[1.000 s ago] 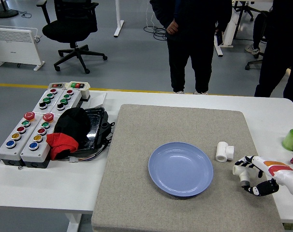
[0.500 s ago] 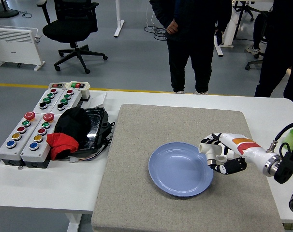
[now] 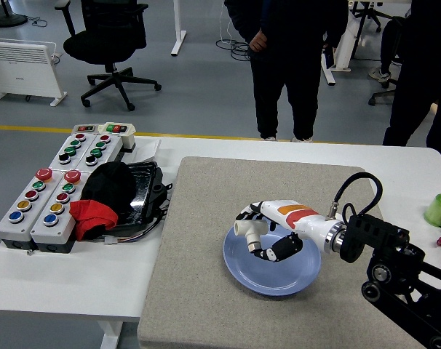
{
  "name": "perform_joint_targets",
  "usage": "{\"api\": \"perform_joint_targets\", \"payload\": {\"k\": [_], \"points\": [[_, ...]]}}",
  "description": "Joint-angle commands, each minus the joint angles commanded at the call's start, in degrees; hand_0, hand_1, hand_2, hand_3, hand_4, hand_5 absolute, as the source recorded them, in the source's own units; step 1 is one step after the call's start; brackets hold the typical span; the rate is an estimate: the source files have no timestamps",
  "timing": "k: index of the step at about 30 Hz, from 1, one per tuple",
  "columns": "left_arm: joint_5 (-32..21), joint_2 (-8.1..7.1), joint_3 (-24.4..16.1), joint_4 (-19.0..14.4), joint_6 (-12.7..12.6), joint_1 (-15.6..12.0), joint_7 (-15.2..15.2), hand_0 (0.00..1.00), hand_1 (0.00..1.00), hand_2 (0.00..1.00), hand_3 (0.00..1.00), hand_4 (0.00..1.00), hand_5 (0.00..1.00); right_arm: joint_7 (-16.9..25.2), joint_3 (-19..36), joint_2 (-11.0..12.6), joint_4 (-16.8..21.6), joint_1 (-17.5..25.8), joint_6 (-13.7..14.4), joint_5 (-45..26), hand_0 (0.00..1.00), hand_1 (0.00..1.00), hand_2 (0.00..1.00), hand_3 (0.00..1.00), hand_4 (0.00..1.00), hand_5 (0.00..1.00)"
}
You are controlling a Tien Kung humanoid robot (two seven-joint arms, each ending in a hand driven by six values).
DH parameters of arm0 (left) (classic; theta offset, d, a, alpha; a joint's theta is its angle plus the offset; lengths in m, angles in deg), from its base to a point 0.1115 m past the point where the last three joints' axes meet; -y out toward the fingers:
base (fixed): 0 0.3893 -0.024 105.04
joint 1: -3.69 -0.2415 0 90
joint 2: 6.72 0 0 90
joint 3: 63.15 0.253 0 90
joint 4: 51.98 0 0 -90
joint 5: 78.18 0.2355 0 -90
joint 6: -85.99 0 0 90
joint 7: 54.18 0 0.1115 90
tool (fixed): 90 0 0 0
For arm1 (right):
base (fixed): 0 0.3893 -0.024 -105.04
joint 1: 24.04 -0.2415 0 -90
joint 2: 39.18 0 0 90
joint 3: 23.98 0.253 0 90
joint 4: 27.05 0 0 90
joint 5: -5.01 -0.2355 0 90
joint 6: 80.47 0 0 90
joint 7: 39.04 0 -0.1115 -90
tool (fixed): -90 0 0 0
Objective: Pick pipe place plate twice
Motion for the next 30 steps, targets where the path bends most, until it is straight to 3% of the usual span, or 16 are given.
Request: {"api": "perform_joint_targets", "payload": {"k": [2,3,8,9,14,15,20,21,23,30], "points": [[0.1,0.0,-0.1,0.0,0.0,0.0,0.0,0.731,0.745,0.703,0.654,0.409,0.998,-0.1,-1.0,-0.6,-1.0,-0.5,0.2,-0.2,0.53,0.55,0.546,0.673,0.648,0.185],[0.1,-0.01,0.0,0.0,0.1,-0.1,0.0,0.733,0.745,0.702,0.655,0.41,0.998,-0.1,-1.8,-1.1,-2.1,-0.9,0.4,-0.4,0.585,0.598,0.591,0.717,0.647,0.189],[0.2,0.0,-0.1,0.0,0.2,-0.2,0.1,0.733,0.745,0.702,0.655,0.41,0.998,-0.8,-4.5,-3.4,-6.6,-2.2,1.1,0.3,0.585,0.598,0.591,0.717,0.647,0.189],[0.2,0.0,-0.1,0.0,0.2,-0.3,0.1,0.733,0.746,0.703,0.653,0.41,0.998,-0.8,-4.7,-3.7,-7.1,-2.3,1.1,0.5,0.744,0.725,0.797,0.812,0.659,0.198],[0.5,0.05,-0.3,-0.1,0.2,-0.4,0.0,0.733,0.746,0.703,0.653,0.41,0.998,-1.2,-5.7,-4.5,-8.3,-2.8,0.4,1.1,0.744,0.725,0.797,0.812,0.659,0.198],[0.6,0.06,-0.3,-0.1,0.2,-0.4,0.0,0.735,0.745,0.703,0.651,0.41,0.998,-1.4,-5.9,-4.6,-8.5,-2.9,0.1,1.2,0.856,0.812,0.946,0.905,0.679,0.221],[0.6,0.08,-0.3,-0.1,0.2,-0.3,0.0,0.735,0.745,0.703,0.651,0.41,0.998,-2.1,-6.0,-4.8,-9.0,-3.2,-1.0,2.0,0.856,0.812,0.946,0.905,0.679,0.221],[0.5,0.06,-0.3,0.0,0.2,-0.3,-0.1,0.735,0.746,0.703,0.651,0.409,0.998,-2.2,-5.7,-4.7,-9.0,-3.2,-1.3,2.2,0.932,0.88,0.998,0.993,0.71,0.225],[0.4,0.04,-0.2,0.0,0.2,-0.2,-0.1,0.735,0.746,0.703,0.651,0.409,0.998,-2.2,-5.4,-4.6,-8.9,-3.1,-1.6,2.4,0.932,0.88,0.998,0.993,0.71,0.225],[-0.1,0.02,0.0,0.0,0.0,0.1,-0.2,0.735,0.745,0.703,0.65,0.409,0.998,-2.3,0.4,-3.1,-6.9,-1.7,-2.8,3.1,0.952,0.904,0.998,0.998,0.714,0.225]]}}
